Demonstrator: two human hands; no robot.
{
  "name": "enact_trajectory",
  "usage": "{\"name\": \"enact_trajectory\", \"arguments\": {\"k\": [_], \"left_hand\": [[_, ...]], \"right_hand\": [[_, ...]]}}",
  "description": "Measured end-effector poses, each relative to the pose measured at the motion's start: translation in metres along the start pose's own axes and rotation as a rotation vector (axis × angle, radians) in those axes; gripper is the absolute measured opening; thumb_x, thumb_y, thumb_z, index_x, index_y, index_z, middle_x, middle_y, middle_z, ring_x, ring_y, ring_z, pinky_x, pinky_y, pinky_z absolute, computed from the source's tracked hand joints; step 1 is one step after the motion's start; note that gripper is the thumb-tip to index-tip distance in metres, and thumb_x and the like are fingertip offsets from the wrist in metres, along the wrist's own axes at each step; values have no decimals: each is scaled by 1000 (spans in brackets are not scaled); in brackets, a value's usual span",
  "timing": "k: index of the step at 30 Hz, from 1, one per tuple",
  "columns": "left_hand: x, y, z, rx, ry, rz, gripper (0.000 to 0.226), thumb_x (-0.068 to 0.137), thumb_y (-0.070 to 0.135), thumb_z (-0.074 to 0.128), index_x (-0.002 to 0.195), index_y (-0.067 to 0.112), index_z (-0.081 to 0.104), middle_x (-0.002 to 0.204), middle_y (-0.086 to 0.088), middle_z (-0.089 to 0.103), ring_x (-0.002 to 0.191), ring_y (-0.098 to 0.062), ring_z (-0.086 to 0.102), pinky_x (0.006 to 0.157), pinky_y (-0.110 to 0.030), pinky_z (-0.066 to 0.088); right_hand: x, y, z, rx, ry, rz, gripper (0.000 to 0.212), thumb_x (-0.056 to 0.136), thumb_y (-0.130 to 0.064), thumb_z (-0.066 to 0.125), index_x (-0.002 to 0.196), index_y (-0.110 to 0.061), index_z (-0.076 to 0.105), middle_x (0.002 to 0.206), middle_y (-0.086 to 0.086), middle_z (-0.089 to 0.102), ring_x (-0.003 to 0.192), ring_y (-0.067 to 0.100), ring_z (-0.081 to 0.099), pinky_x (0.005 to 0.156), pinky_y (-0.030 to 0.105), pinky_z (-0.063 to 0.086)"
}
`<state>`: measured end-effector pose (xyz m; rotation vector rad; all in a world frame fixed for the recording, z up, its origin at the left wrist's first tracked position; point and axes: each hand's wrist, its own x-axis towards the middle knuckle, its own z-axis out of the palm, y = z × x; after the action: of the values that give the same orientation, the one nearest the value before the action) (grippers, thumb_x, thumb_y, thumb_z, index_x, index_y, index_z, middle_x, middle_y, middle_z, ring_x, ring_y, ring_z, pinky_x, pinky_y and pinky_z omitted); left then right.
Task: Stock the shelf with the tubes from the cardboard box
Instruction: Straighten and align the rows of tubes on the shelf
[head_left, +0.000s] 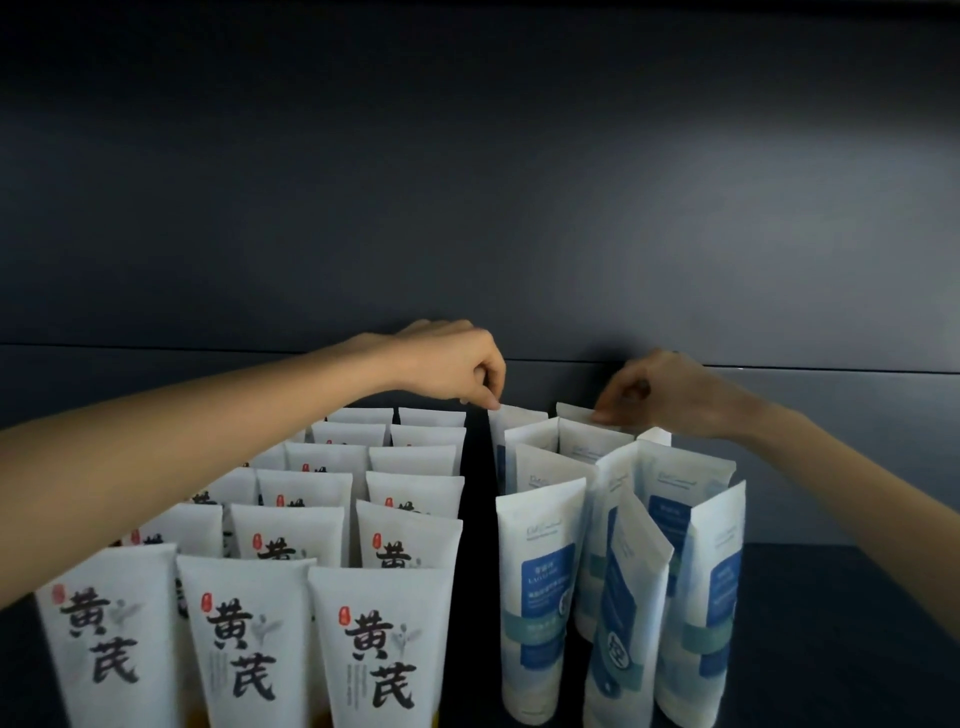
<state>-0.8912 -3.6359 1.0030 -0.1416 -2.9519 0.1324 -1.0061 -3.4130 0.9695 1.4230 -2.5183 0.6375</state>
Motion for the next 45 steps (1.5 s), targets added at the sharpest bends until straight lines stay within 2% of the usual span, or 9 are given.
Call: {"name": "enact_trajectory", "arguments": {"k": [6, 9, 13, 23, 27, 32, 34, 39, 45], "left_hand": [[1, -3, 6, 19, 17, -3, 14, 86, 38, 65, 77, 28, 63, 55, 15, 58, 58, 17, 48, 53, -24, 28], [0, -4, 6, 18, 14, -9, 15, 85, 39, 65, 74, 30, 61, 55, 17, 58, 59, 17, 48, 54, -23, 29], [-1, -5, 8, 1, 17, -7, 15, 85, 41, 65, 75, 30, 61, 58, 18, 59, 59, 16, 48, 54, -24, 28], [-2, -3, 9, -42, 22, 31, 15, 87, 41, 63, 78, 29, 61, 60, 18, 59, 61, 12, 48, 57, -25, 30], [-3, -3, 11, -71, 43, 23, 16, 87, 42, 62, 76, 32, 61, 60, 22, 58, 61, 14, 48, 56, -25, 30], [-3, -4, 17, -90, 41, 33, 18, 87, 45, 62, 71, 36, 62, 65, 18, 60, 61, 14, 50, 54, -23, 30], [-1, -5, 17, -83, 63, 27, 18, 87, 47, 62, 74, 35, 65, 67, 18, 61, 62, 7, 52, 55, -23, 32], [1, -7, 16, -40, 98, 31, 17, 86, 47, 62, 80, 33, 68, 74, 17, 62, 68, 2, 54, 55, -23, 32], [0, -9, 17, -32, 108, 36, 15, 86, 46, 62, 81, 34, 68, 78, 16, 64, 72, 2, 55, 56, -24, 31]], "right_hand": [[-5, 1, 1, 58, -1, -23, 14, 82, -19, 73, 76, -31, 69, 78, -8, 67, 67, 4, 55, 65, 13, 44], [-4, 1, 4, 42, 19, -15, 4, 82, -17, 72, 84, -20, 75, 80, -4, 68, 69, 9, 57, 70, 21, 47], [-3, 2, 5, 24, 40, -15, 5, 82, -17, 72, 87, -17, 75, 70, -16, 62, 61, -1, 53, 61, 6, 39], [-3, -2, 6, -5, 46, -7, 8, 83, -16, 72, 90, -14, 75, 84, 0, 69, 69, 4, 55, 69, 13, 42], [-6, -1, 0, 60, 41, 19, 1, 80, -22, 74, 80, -21, 74, 69, -16, 64, 58, -5, 54, 59, 4, 38], [-12, 16, -17, 187, 176, 100, 10, 78, -28, 76, 79, -18, 75, 59, 9, 51, 58, 14, 41, 62, 28, 36], [-16, 23, -18, 209, 157, 134, 12, 77, -31, 76, 79, -19, 75, 70, 22, 59, 63, 19, 46, 65, 31, 40], [-23, 29, -14, 190, 83, 203, 20, 69, -40, 76, 73, -20, 75, 83, 19, 69, 69, 17, 54, 71, 38, 49], [-21, 26, -25, 168, -53, 278, 21, 75, -38, 76, 72, -17, 75, 79, 14, 67, 73, 17, 50, 70, 30, 38]]}}
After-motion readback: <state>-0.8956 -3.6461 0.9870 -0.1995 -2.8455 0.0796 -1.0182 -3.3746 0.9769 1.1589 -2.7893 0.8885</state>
